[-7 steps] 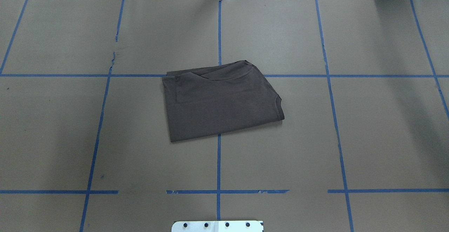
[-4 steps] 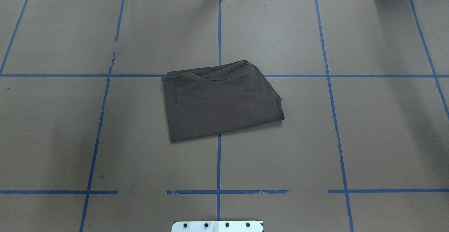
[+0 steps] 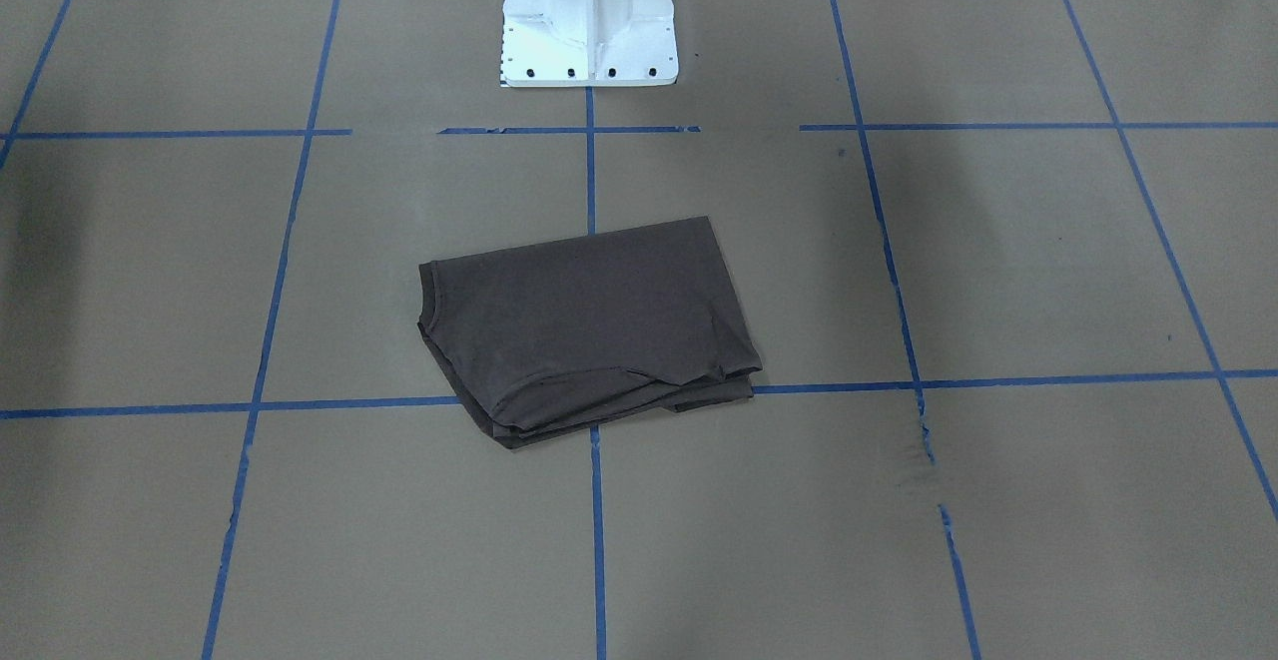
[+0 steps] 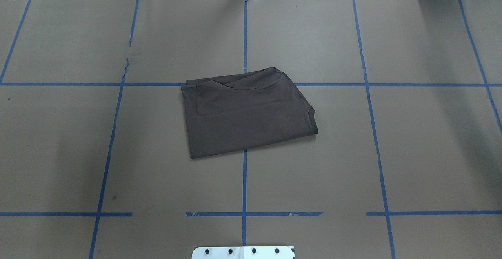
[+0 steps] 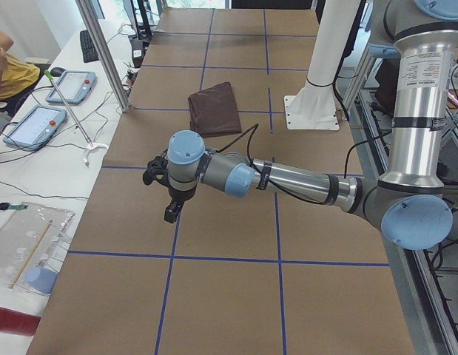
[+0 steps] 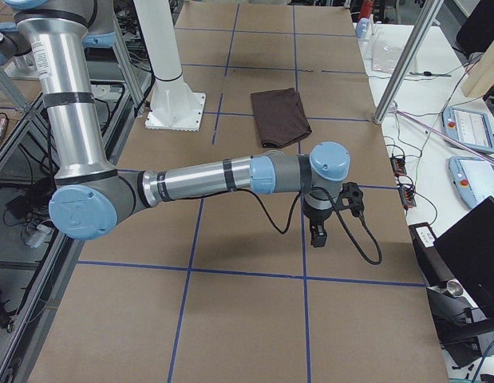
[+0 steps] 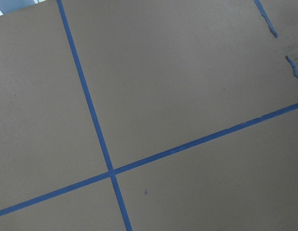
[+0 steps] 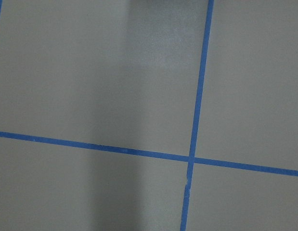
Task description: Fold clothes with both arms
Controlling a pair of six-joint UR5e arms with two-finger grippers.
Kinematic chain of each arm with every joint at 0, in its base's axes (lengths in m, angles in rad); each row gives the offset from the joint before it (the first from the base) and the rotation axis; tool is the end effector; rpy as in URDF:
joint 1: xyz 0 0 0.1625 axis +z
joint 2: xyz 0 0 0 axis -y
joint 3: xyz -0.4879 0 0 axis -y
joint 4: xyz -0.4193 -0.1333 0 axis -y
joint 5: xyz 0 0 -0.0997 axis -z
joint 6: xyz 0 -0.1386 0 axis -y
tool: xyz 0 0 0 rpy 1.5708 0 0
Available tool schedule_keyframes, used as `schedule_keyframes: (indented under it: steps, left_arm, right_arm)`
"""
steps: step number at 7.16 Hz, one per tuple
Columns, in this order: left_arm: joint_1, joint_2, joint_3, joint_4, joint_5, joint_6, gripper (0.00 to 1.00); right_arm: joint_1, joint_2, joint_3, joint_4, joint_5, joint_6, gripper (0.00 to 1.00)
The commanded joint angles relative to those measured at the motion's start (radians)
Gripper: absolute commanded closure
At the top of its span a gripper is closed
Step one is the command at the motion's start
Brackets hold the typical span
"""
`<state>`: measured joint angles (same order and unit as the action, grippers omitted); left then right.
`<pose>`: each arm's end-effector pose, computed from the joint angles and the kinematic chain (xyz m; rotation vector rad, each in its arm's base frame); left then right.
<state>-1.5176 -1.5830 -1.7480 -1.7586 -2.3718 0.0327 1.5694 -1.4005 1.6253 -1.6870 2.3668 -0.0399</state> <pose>-0.0047 -0.5470 0.6244 0.3491 0.7960 0.2315 0.0334 -0.6011 0.6355 0.1181 -0.7933 -0.0823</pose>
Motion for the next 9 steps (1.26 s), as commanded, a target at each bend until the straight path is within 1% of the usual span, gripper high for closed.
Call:
schedule_keyframes:
  steps: [1, 3, 5, 6, 7, 8, 9]
  left_arm:
    - [-0.001, 0.0, 0.01, -0.002, -0.003, -0.002, 0.0]
    - [-0.001, 0.006, 0.036, -0.006, 0.003, -0.004, 0.0]
    - [0.0, -0.008, 0.076, -0.004, 0.011, -0.005, 0.0]
    - [0.002, -0.008, 0.081, 0.029, 0.012, -0.008, 0.0]
    - [-0.012, -0.011, 0.113, 0.139, 0.041, -0.007, 0.0]
    - [-0.033, -0.011, 0.101, 0.203, 0.099, -0.005, 0.0]
    - [-0.038, -0.014, 0.108, 0.218, 0.101, -0.005, 0.0]
  right_arm:
    - [0.0, -0.005, 0.027, 0.001, -0.001, 0.0, 0.0]
    - [0.0, -0.015, 0.022, 0.0, 0.003, -0.002, 0.0]
    - [0.0, -0.05, 0.022, -0.003, -0.017, -0.005, 0.0]
    - [0.0, -0.058, 0.027, -0.002, -0.015, -0.005, 0.0]
    - [0.0, -0.058, 0.025, -0.002, -0.02, -0.005, 0.0]
    - [0.0, -0.072, 0.009, 0.0, -0.032, -0.012, 0.0]
    - [0.0, -0.084, 0.008, -0.002, -0.037, -0.015, 0.0]
